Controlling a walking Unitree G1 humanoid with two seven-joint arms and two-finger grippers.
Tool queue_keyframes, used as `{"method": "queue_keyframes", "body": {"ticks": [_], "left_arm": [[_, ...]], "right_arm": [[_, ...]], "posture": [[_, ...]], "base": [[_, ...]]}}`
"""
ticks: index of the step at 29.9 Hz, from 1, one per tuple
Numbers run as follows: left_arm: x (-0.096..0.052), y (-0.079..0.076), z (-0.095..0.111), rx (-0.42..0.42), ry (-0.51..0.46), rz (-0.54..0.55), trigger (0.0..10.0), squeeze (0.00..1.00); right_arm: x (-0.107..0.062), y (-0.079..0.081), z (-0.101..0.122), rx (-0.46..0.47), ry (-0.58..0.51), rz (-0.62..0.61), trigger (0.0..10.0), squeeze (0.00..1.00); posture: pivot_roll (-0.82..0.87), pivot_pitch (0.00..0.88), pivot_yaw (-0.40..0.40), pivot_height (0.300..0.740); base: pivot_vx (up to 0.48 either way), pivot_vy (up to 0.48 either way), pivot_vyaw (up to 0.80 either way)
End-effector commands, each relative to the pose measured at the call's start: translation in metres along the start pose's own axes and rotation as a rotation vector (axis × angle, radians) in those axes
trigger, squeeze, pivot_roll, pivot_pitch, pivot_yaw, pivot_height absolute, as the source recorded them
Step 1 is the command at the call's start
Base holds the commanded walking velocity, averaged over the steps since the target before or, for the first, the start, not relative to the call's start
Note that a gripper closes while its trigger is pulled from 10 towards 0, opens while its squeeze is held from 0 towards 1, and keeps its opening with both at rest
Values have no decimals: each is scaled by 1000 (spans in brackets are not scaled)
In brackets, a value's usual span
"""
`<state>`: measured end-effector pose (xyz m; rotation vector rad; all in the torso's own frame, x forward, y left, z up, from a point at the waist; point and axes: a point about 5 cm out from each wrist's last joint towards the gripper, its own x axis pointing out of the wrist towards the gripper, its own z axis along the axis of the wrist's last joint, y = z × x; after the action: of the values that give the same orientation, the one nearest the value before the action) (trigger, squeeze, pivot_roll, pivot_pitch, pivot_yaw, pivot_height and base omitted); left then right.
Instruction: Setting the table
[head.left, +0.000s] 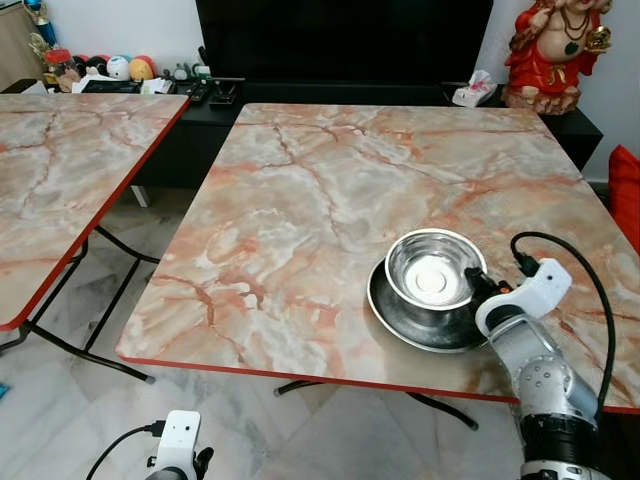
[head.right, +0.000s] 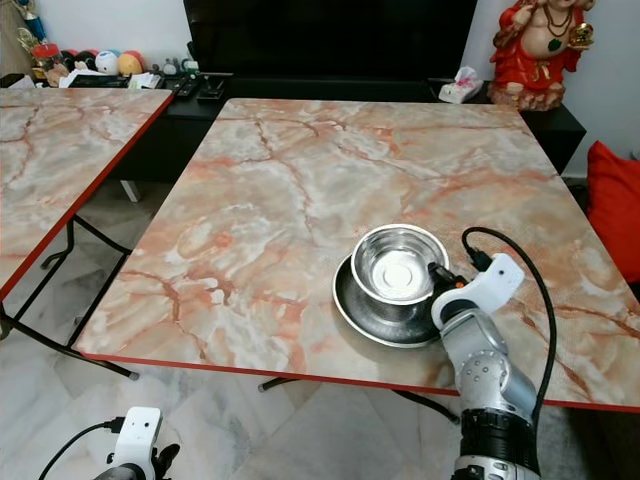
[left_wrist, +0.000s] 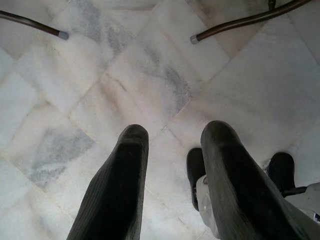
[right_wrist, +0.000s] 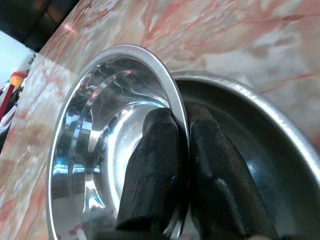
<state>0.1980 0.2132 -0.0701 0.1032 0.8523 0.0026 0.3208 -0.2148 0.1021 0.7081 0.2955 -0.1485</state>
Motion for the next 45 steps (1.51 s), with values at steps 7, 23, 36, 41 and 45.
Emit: {"method": "queue_keyframes", "body": {"ticks": [7, 23, 36, 41, 45], "left_arm": [[-1, 2, -4, -2, 20, 0, 10000, 0], [-1, 2, -4, -1, 20, 3, 10000, 0], [-1, 2, -4, -1, 22, 0, 10000, 0], [-1, 2, -4, -1, 23, 3, 10000, 0], [-1, 3, -4, 0, 24, 5, 10000, 0]], "right_arm": [[1, 3, -1, -63, 19, 0, 10000, 0], [-14, 4, 2, 20, 13, 20, 10000, 0], [-18, -10, 1, -11, 33, -50, 10000, 0], [-18, -11, 2, -20, 34, -58, 10000, 0], [-18, -10, 1, -28, 34, -56, 10000, 510]], "posture": [[32, 1, 26, 740], [25, 1, 29, 740], [25, 0, 29, 740], [24, 0, 29, 740], [26, 0, 29, 740]], "base": [[0, 0, 0], [0, 0, 0], [0, 0, 0], [0, 0, 0], [0, 0, 0]]}}
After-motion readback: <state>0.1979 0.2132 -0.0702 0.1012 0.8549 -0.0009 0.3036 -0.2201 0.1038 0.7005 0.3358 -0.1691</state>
